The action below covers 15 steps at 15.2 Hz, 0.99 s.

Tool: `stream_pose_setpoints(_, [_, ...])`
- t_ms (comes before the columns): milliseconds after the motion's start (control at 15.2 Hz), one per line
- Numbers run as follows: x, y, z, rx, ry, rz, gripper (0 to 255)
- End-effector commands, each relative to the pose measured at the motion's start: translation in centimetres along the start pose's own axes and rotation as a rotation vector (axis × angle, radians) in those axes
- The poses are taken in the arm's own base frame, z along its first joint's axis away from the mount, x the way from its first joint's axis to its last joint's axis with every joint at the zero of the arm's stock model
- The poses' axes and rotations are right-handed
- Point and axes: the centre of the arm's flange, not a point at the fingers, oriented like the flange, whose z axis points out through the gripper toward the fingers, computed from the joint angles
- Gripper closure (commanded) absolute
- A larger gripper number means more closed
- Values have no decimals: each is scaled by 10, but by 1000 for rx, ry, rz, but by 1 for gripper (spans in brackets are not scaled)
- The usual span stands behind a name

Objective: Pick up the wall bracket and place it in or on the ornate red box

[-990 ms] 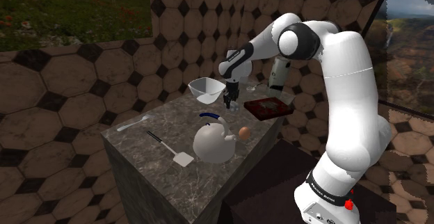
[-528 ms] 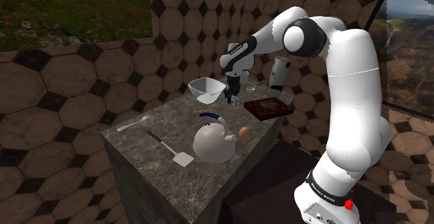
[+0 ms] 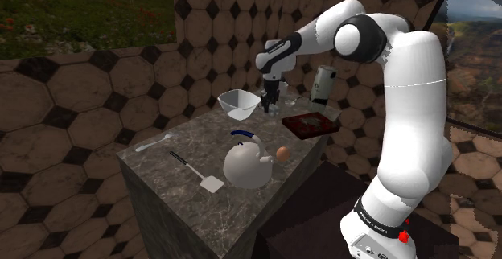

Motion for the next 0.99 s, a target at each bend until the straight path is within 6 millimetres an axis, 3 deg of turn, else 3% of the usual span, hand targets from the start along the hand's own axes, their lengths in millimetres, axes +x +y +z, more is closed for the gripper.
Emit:
stream_pose_setpoints(0, [-2, -1, -11, 0, 0, 0, 255])
stream_pose_setpoints(198, [-4, -1, -25, 0, 0, 0, 255])
stream_pose_setpoints(924, [-98, 109, -17, 0, 0, 0, 255])
